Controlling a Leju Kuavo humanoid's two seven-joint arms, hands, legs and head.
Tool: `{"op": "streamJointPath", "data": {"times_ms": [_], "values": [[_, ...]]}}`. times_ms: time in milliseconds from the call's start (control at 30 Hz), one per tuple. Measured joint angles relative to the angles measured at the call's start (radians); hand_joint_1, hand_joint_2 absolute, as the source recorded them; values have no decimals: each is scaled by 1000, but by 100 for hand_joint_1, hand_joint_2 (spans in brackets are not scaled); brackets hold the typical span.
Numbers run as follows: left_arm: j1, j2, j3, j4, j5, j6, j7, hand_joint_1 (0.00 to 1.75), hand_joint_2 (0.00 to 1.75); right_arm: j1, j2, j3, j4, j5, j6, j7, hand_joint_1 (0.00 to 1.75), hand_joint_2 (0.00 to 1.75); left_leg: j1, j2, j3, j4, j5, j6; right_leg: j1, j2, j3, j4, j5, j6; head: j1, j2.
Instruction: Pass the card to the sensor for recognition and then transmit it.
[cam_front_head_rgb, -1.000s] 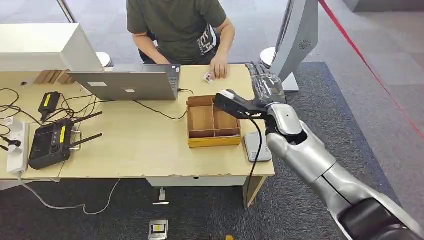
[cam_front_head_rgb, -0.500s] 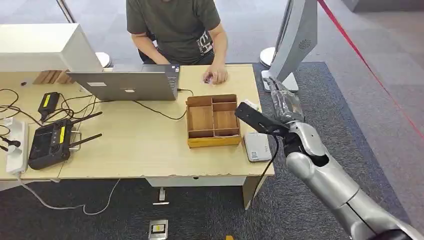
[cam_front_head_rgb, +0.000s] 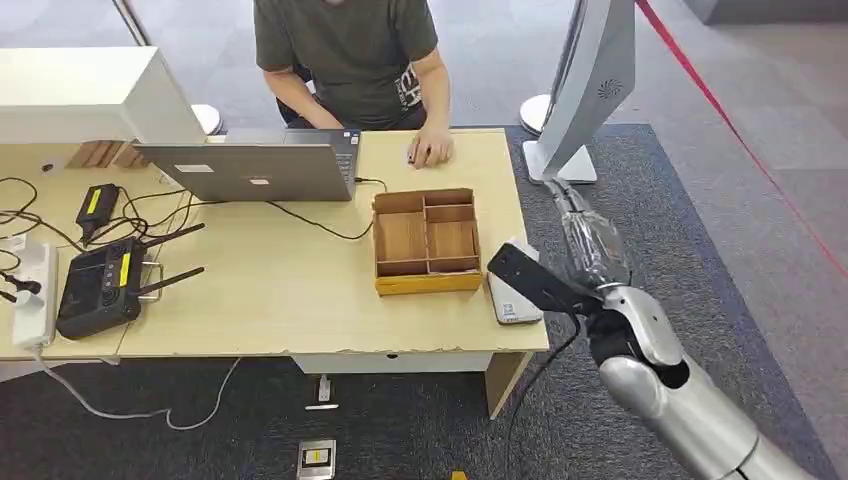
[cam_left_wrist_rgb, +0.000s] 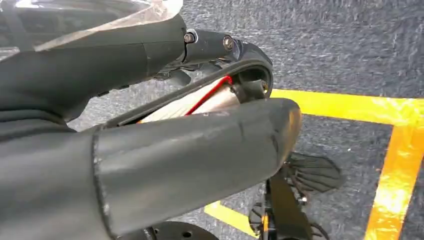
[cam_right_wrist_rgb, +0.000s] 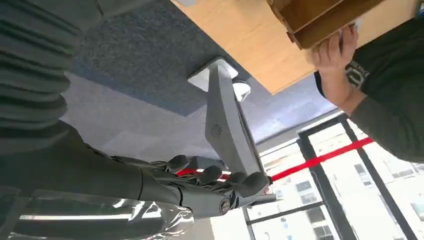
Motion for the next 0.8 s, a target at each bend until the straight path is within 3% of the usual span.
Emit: {"op": "streamJointPath", "data": {"times_ms": [133, 267, 333, 633, 800], "values": [[-1, -3, 0, 0, 10, 10, 32, 0, 0, 51, 20, 4, -22, 42, -52, -45, 0, 175, 0, 0, 0, 0, 0, 0, 0, 0, 0, 0, 0, 0, 0, 0], [-2, -8, 0, 0, 15, 21, 36, 0, 0, 83, 66, 15, 2, 151, -156, -53, 0, 175, 0, 0, 0, 0, 0, 0, 0, 0, 0, 0, 0, 0, 0, 0], [-2, -9, 0, 0, 15, 22, 35, 0, 0, 93, 80, 19, 16, 169, -173, -53, 0, 175, 0, 0, 0, 0, 0, 0, 0, 0, 0, 0, 0, 0, 0, 0], [-3, -13, 0, -1, 10, 23, 35, 0, 0, 109, 139, 22, 69, 262, -170, -42, 0, 175, 0, 0, 0, 0, 0, 0, 0, 0, 0, 0, 0, 0, 0, 0], [-4, -14, 0, -1, 10, 21, 35, 0, 0, 106, 192, 23, 129, 362, -130, -40, 0, 175, 0, 0, 0, 0, 0, 0, 0, 0, 0, 0, 0, 0, 0, 0]]}}
